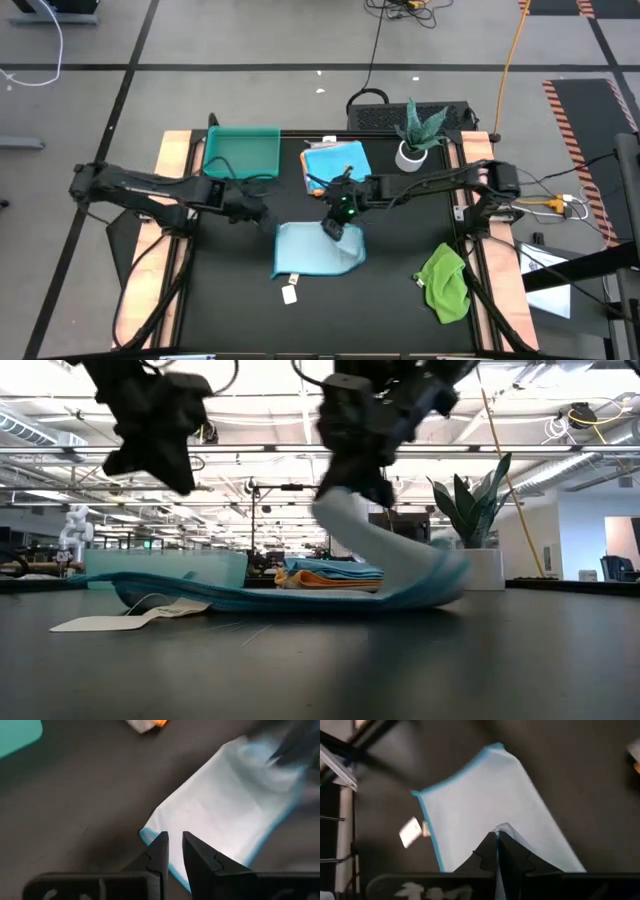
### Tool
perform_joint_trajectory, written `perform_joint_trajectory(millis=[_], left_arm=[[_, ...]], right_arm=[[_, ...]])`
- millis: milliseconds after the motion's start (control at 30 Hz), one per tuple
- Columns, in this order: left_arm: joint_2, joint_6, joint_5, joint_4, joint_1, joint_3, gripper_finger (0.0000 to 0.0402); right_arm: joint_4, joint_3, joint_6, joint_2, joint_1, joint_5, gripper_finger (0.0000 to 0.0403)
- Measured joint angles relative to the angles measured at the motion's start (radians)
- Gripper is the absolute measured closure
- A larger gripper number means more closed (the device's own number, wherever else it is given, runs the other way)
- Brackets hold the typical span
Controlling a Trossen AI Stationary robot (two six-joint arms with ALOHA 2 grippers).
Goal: Fold microfiber towels
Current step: Fold the light blue microfiber towel
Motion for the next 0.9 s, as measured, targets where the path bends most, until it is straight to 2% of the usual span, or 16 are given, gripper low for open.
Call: perform_joint_trajectory(millis=[200,367,667,900], left_arm=[[-0.086,-0.030,-0.071,-0.059,-0.044,0.000,0.0346],[-0.094,-0.056,-0.082,-0.112,-0.065,0.000,0.0346],[-0.074,-0.062,-0.082,-0.110,-0.078,-0.001,0.0346],[0.048,0.007,-0.070,-0.067,-0.085,0.000,0.0346]], right_arm=[[0.059,0.152,-0.024,0.137,0.004,-0.042,0.0403],[0.060,0.250,-0.062,0.223,0.003,-0.076,0.0403],[-0.021,0.252,-0.086,0.232,-0.010,-0.024,0.0403],[-0.011,0.251,-0.090,0.230,-0.017,-0.021,0.0403]])
